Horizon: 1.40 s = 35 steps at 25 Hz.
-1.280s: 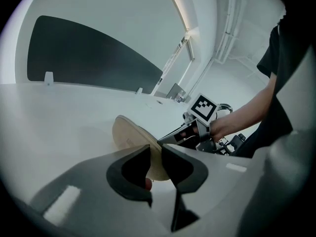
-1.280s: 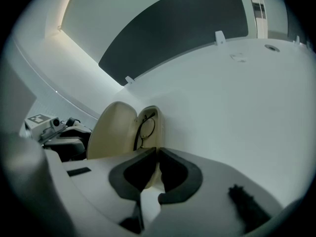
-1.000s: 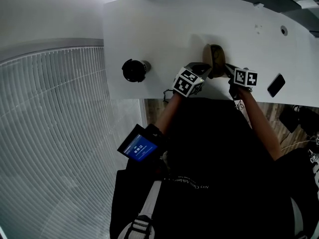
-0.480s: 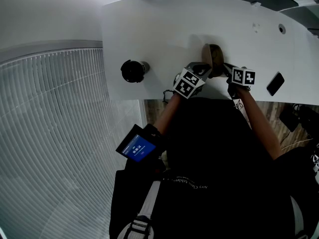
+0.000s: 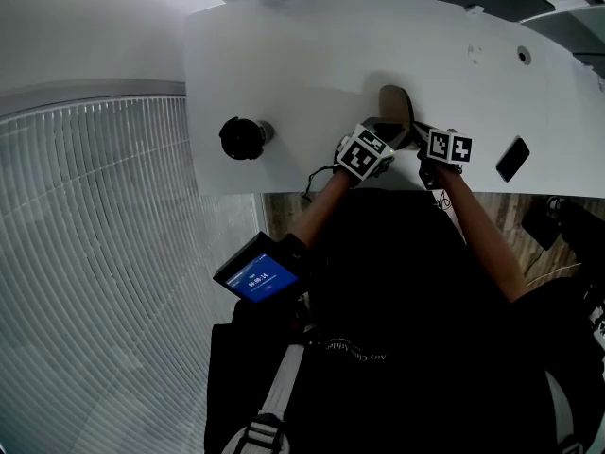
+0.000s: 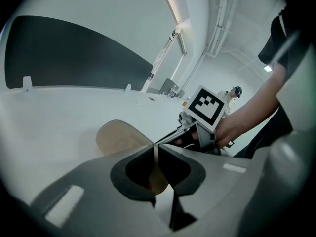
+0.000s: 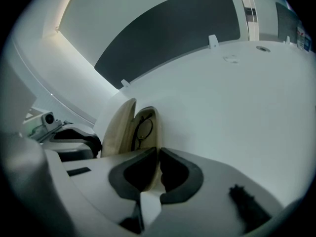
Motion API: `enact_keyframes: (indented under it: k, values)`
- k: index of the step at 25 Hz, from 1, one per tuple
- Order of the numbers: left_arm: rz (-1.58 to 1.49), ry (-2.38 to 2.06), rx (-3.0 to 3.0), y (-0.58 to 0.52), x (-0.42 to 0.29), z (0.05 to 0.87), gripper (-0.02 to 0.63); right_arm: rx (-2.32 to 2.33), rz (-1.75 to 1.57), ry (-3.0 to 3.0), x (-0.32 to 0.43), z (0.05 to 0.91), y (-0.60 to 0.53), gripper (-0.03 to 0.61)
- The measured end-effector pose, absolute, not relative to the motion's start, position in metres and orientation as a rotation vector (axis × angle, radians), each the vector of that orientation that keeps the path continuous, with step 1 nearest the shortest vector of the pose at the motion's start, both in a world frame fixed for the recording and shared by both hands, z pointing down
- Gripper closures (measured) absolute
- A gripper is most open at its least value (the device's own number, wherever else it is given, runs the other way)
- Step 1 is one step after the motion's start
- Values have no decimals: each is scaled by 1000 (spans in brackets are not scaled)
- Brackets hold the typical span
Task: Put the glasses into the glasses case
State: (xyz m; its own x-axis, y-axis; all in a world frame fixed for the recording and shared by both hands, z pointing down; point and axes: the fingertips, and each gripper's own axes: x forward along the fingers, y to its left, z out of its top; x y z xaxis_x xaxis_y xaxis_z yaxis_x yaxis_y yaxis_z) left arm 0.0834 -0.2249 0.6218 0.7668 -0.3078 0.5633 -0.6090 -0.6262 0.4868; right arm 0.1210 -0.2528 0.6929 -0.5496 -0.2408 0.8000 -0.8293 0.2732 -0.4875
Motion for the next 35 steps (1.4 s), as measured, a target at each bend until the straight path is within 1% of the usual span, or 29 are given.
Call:
enact_keyframes:
  k: [6, 9, 19, 21, 25, 26, 27, 29, 33, 35]
  values:
    - [577, -668, 2259, -221, 85, 630, 578, 987, 1257, -1957, 121, 693, -253, 551]
    - [553, -689, 2246, -222, 82, 632, 604, 1011, 1226, -1964, 121, 691, -253, 551]
    - [616, -699, 2257, -224, 83, 634, 604, 1037, 1248, -2060, 123, 673, -253, 549]
    - [618, -700, 2255, -223, 82, 636, 604, 1043, 1375, -2107, 124, 670, -253, 549]
    - [612, -696, 2258, -223, 83, 636, 604, 1087, 1915, -2183, 134, 656, -261, 543]
    - [616, -689, 2262, -224, 85, 635, 604, 1121, 1971, -2197, 139, 651, -265, 543]
    - [627, -682, 2269, -224, 88, 635, 604, 1158, 1958, -2216, 144, 647, -268, 543]
    - [655, -662, 2281, -224, 94, 636, 604, 1184, 1763, -2272, 149, 636, -274, 543]
    - [692, -636, 2281, -223, 99, 638, 604, 1013, 1021, -2383, 124, 609, -279, 543]
    - [703, -637, 2276, -224, 100, 639, 604, 905, 757, -2395, 107, 599, -282, 543]
